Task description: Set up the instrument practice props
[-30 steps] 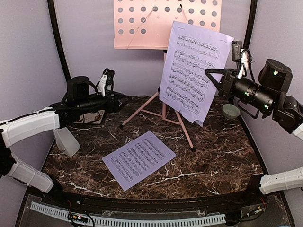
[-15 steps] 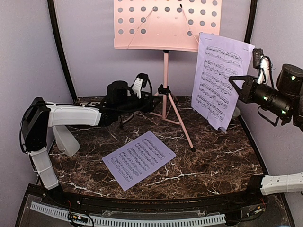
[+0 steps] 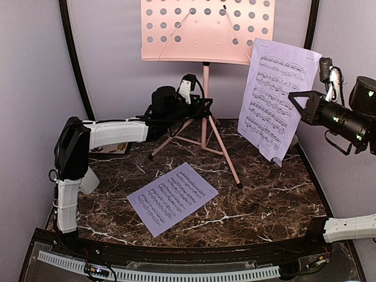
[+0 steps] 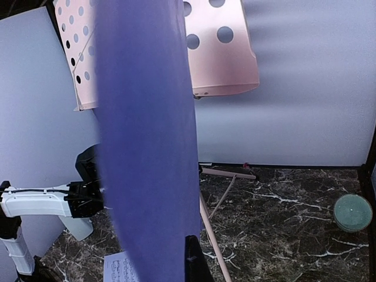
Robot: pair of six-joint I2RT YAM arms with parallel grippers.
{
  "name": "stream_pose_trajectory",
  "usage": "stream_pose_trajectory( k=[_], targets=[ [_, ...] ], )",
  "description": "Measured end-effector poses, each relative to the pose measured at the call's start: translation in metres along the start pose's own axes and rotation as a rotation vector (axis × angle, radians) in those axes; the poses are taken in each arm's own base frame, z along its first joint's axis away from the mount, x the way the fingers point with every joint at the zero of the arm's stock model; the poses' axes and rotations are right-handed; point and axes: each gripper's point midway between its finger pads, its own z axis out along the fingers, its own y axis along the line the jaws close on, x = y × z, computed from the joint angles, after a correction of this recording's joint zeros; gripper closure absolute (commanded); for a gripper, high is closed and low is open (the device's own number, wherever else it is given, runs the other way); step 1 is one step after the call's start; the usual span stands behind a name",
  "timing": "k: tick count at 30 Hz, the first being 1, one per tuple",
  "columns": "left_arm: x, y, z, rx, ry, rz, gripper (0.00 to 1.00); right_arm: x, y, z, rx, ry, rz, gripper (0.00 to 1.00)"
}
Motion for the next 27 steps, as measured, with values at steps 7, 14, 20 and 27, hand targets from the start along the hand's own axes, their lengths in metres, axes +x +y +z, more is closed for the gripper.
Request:
stream_pose_trajectory(
  k=[7, 14, 20, 27],
  targets=[
    [0.008, 0.004, 0.022, -0.017, 0.033, 0.001, 0.63, -0.015, 0.007, -0.006, -0.033, -0.019, 0.012, 1.00],
    [0.013, -0.002, 0.023, 0.015, 0.070, 0.022, 0.89, -0.024, 0.021, -0.012, -0.111, -0.026, 0.004, 1.00],
    [0.013, -0.007, 0.022, 0.059, 0.090, 0.046, 1.00, -0.033, 0.042, -0.020, -0.228, -0.029, -0.036, 1.00],
    [0.014, -0.016, 0.013, 0.110, 0.122, 0.041, 1.00, -0.063, 0.072, -0.030, -0.363, -0.082, -0.074, 1.00]
  ],
)
